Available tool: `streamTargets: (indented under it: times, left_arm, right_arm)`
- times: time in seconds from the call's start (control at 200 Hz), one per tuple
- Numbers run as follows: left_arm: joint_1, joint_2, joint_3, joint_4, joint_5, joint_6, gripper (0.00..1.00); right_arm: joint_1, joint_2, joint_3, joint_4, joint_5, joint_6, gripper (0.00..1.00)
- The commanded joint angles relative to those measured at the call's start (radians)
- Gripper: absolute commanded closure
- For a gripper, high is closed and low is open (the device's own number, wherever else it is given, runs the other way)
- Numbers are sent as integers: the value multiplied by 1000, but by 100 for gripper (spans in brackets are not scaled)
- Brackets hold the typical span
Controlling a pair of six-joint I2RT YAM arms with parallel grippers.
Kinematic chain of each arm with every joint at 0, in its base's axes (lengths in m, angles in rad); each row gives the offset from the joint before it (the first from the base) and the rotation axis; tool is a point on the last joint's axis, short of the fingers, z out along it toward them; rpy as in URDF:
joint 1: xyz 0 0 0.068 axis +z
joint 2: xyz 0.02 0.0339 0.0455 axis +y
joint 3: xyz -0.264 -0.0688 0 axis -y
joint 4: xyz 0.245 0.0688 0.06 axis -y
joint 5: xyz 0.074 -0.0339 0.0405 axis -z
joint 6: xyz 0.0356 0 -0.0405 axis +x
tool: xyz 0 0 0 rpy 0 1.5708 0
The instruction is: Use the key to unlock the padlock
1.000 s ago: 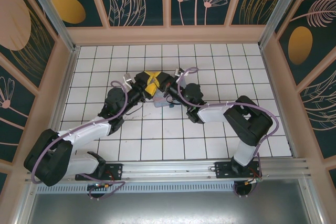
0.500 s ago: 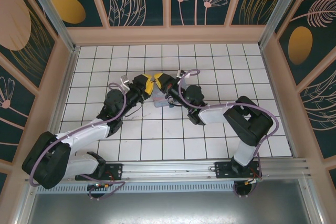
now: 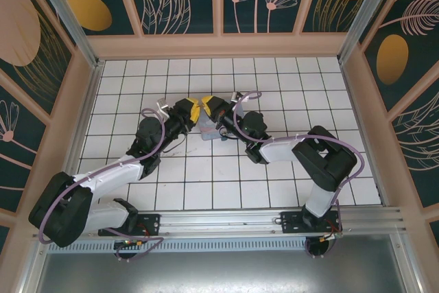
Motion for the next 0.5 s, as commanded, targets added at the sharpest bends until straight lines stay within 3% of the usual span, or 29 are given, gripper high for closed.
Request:
streamTargets:
  times: [0.0, 0.495]
  left_arm:
    - [-2, -8, 1, 56, 10, 12, 69]
    - [-2, -4, -4, 48, 4, 20, 77]
  right_arm:
    - [7, -22, -2, 7, 11, -16, 100]
    - [7, -27, -3, 3, 12, -16, 100]
